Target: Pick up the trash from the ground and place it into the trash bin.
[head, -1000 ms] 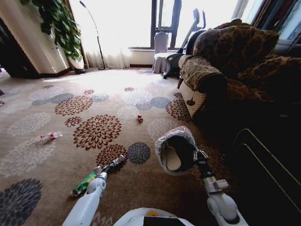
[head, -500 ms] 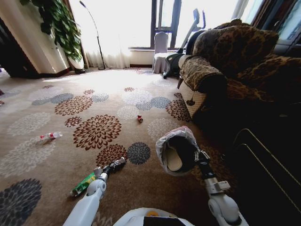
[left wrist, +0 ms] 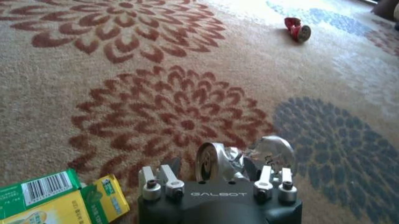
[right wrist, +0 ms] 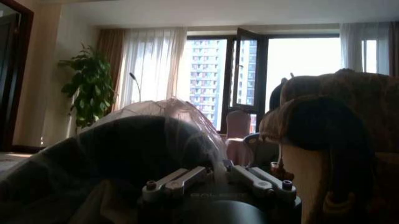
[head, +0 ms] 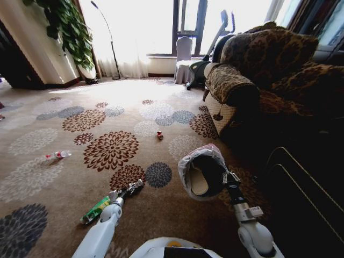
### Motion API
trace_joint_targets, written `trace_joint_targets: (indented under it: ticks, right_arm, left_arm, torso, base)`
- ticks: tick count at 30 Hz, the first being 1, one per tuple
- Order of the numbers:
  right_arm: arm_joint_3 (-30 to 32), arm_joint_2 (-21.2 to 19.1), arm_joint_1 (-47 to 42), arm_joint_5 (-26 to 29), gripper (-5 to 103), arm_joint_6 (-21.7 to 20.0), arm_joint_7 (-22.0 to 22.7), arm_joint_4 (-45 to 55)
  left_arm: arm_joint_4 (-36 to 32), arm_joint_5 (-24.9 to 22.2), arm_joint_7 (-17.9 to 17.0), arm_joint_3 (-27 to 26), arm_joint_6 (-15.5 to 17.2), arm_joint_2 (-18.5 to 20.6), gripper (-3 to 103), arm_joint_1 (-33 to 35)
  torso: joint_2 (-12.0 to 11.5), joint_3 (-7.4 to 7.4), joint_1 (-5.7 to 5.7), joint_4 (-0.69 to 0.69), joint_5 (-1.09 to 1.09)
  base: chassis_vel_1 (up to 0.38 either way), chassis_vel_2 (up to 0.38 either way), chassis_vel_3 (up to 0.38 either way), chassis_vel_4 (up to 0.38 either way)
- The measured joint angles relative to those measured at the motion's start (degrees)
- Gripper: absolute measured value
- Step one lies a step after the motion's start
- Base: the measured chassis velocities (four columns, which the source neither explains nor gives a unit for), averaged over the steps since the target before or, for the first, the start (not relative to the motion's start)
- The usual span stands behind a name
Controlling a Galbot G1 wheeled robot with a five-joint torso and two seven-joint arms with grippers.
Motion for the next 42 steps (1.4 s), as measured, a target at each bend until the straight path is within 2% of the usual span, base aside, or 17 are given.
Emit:
trace_joint_targets:
  ticks: [2, 8, 9, 13, 15, 18, 23, 25, 26, 29, 31, 33, 35, 38, 39, 40, 42]
  right_arm:
    - [-0.01, -0.12, 0.05, 0.18, 0, 0.0, 0.0, 0.03]
    - [0.1, -0.95, 0.5, 1.43, 0, -0.3, 0.0, 0.2]
    - [0.1, -0.95, 0.5, 1.43, 0, -0.3, 0.0, 0.2]
    - [0.0, -1.39, 1.1, 1.66, 0, -0.69, 0.0, 0.37]
    - [-0.02, -1.5, 1.16, 1.72, 0, -0.78, 0.0, 0.48]
    - [0.04, -1.77, 1.14, 2.22, 0, -0.86, 0.0, 0.6]
    - [0.06, -1.8, 1.31, 2.54, 0, -0.85, 0.0, 0.51]
    - [-0.18, -1.83, 2.11, 2.62, 0, -0.85, 0.0, 0.02]
    - [-0.18, -1.83, 2.11, 2.62, 0, -0.85, 0.0, 0.02]
    - [-0.55, -1.67, 3.47, 2.67, 0, -0.94, 0.0, -0.63]
    - [-0.56, -1.52, 3.64, 2.67, 0, -1.01, 0.0, -0.76]
    - [-0.86, -1.4, 4.52, 2.66, 0, -1.27, -0.01, -1.74]
    - [-1.04, -1.44, 5.06, 2.66, 0, -1.32, -0.01, -2.36]
    - [-2.37, -2.03, 9.02, 2.65, 0, -1.32, 0.0, -7.02]
    - [-2.37, -2.03, 9.02, 2.65, 0, -1.32, 0.0, -7.02]
    - [-2.95, -2.2, 10.47, 2.64, 0, -1.33, 0.01, -8.69]
    - [-4.31, -2.49, 12.87, 2.59, 0, -1.56, 0.03, -11.38]
  left_arm:
    - [0.26, 0.41, 0.06, 0.12, -0.01, 0.0, 71, -0.09]
    - [0.77, 2.01, 0.08, 0.65, 0.0, -0.04, 51, -0.59]
    - [0.77, 2.01, 0.08, 0.65, 0.0, -0.04, 51, -0.59]
    - [0.61, 2.08, -0.12, 0.91, 0.11, -0.05, 35, -0.77]
    - [0.6, 2.06, -0.12, 0.93, 0.08, -0.02, 35, -0.79]
    - [0.55, 1.88, -0.04, 0.83, -0.1, 0.11, 23, -0.8]
    - [-1.6, 0.74, -0.02, 0.2, -1.0, 0.23, 12, 0.24]
    - [-7.45, -0.82, -0.31, -1.15, -1.95, 0.18, 7, 2.66]
    - [-7.45, -0.82, -0.31, -1.15, -1.95, 0.18, 7, 2.66]
    - [-14.43, -1.38, -0.41, -2.59, -4.82, 0.33, 7, 5.7]
    - [-16.03, -1.64, -0.34, -2.86, -5.7, 0.54, 6, 6.37]
    - [-20.79, -4.21, 0.59, -3.55, -7.86, 1.08, 6, 8.56]
    - [-22.03, -4.85, 0.74, -3.68, -8.12, 1.13, 6, 9.25]
    - [-32.09, -9.26, 2.81, -4.31, -9.61, 1.09, 6, 14.82]
    - [-32.09, -9.26, 2.81, -4.31, -9.61, 1.09, 6, 14.82]
    - [-34.92, -9.08, 4.03, -4.44, -11.04, 0.96, 6, 16.59]
    - [-39.86, -4.57, 6.35, -4.69, -14.75, 0.69, 6, 19.46]
  torso:
    - [0.0, 0.0, 0.0, 0.01, 0.0]
    - [0.0, 0.0, 0.0, 0.0, 0.01]
    - [0.0, 0.0, 0.0, 0.0, 0.01]
    - [0.0, 0.0, 0.0, 0.0, 0.0]
    - [0.0, 0.0, 0.0, 0.01, 0.0]
    - [0.0, 0.0, 0.0, 0.01, 0.0]
    - [0.0, 0.0, 0.0, 0.0, -0.01]
    - [0.0, 0.0, 0.0, 0.0, 0.0]
    - [0.0, 0.0, 0.0, 0.0, 0.0]
    - [0.0, 0.0, 0.0, 0.02, 0.01]
    - [0.0, 0.0, 0.0, 0.01, 0.0]
    - [0.0, 0.0, 0.0, -0.02, 0.0]
    - [0.0, 0.0, 0.0, -0.01, 0.01]
    - [0.0, 0.0, 0.0, 0.0, 0.01]
    - [0.0, 0.0, 0.0, 0.0, 0.01]
    - [0.0, 0.0, 0.0, 0.01, 0.02]
    - [0.0, 0.0, 0.0, 0.01, 0.01]
  base:
    - [0.0, 0.0, 0.0, 0.0]
    - [0.0, 0.0, 0.0, 0.0]
    - [0.0, 0.0, 0.0, 0.0]
    - [0.0, 0.0, 0.0, 0.0]
    - [0.0, 0.0, 0.0, 0.0]
    - [0.0, 0.0, 0.0, 0.0]
    - [0.0, 0.0, 0.0, 0.0]
    - [0.0, 0.0, 0.0, 0.0]
    - [0.0, 0.0, 0.0, 0.0]
    - [0.0, 0.0, 0.0, 0.0]
    - [0.0, 0.0, 0.0, 0.0]
    - [0.0, 0.0, 0.0, 0.0]
    - [0.0, 0.0, 0.0, 0.0]
    - [0.0, 0.0, 0.0, 0.0]
    - [0.0, 0.0, 0.0, 0.0]
    - [0.0, 0.0, 0.0, 0.0]
    - [0.0, 0.0, 0.0, 0.0]
